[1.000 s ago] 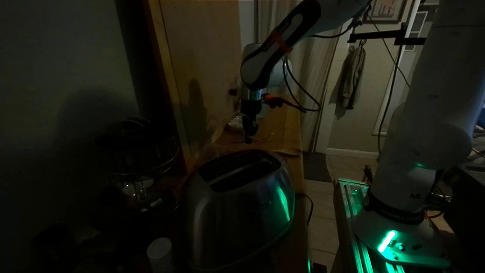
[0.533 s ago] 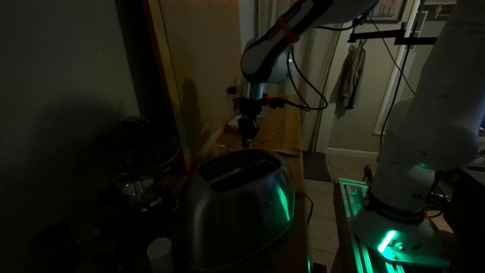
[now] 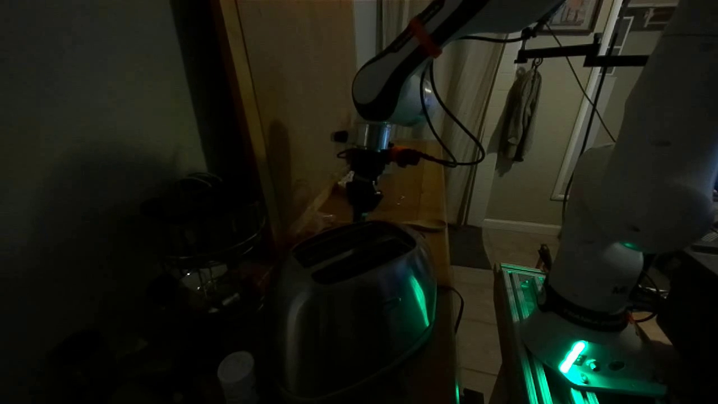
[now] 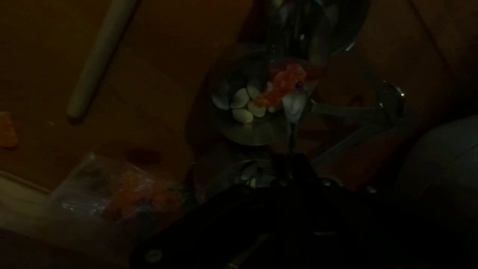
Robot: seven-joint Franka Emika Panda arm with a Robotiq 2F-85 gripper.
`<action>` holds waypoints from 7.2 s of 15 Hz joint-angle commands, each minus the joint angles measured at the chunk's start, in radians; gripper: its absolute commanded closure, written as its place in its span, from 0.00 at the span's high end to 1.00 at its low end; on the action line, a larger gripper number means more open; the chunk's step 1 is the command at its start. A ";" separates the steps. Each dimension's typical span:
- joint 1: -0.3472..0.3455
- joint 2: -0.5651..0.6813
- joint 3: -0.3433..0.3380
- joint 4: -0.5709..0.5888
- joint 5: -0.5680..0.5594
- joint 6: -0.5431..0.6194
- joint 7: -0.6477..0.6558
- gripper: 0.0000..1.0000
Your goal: Place the petal on the spoon and empty it into the middle bowl on the left side of the wooden spoon
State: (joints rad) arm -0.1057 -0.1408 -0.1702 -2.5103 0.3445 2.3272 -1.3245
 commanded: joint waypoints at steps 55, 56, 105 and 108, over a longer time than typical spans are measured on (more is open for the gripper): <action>-0.074 0.013 -0.053 0.051 0.392 -0.117 -0.298 0.05; -0.076 0.007 -0.054 0.052 0.365 -0.099 -0.273 0.05; -0.176 0.103 -0.110 0.176 -0.505 0.115 0.484 1.00; -0.177 0.031 -0.113 0.178 -0.500 0.024 0.540 1.00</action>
State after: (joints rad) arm -0.2831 -0.0208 -0.2837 -2.3142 -0.1248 2.4368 -0.8577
